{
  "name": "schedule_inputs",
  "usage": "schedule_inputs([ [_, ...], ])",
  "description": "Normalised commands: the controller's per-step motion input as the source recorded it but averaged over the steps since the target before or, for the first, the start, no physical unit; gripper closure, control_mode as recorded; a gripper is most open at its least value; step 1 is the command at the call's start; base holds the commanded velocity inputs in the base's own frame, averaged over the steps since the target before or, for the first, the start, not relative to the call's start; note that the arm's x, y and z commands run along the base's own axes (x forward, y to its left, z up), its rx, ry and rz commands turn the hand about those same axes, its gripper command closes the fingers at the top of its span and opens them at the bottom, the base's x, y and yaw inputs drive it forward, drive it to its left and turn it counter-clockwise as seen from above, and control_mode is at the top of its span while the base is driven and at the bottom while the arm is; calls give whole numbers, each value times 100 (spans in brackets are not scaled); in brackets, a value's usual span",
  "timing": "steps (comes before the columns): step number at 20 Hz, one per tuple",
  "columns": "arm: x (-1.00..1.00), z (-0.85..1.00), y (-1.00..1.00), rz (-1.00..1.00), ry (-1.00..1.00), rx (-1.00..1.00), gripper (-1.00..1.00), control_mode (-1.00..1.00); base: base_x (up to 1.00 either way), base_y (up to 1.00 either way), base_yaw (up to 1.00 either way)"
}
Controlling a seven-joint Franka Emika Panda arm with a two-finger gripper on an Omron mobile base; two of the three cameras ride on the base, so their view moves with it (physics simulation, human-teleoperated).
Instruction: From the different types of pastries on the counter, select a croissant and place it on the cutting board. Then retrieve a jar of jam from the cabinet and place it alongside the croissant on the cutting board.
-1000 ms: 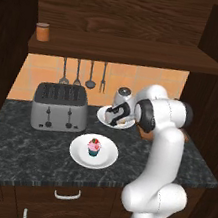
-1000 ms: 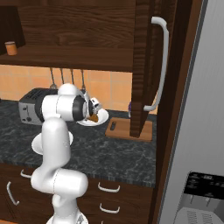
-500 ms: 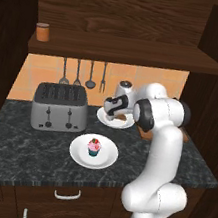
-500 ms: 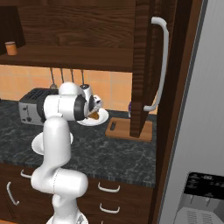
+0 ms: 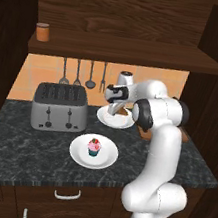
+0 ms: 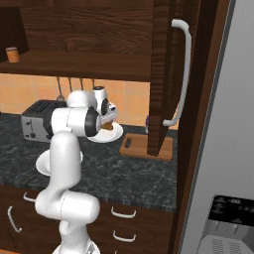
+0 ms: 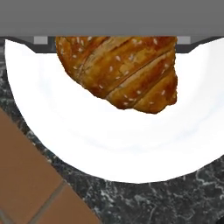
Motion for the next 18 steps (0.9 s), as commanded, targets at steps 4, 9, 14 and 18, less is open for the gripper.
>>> schedule_inputs([
  [4, 0, 0, -75, 0, -8, 3, 100, -100, 0, 0, 0],
  [9, -12, 0, -100, 0, -1, 7, 100, -100, 0, 0, 0],
  [14, -7, 1, -33, -4, 1, 2, 100, -100, 0, 0, 0],
  [18, -28, 4, -59, -23, 16, 2, 100, -100, 0, 0, 0],
])
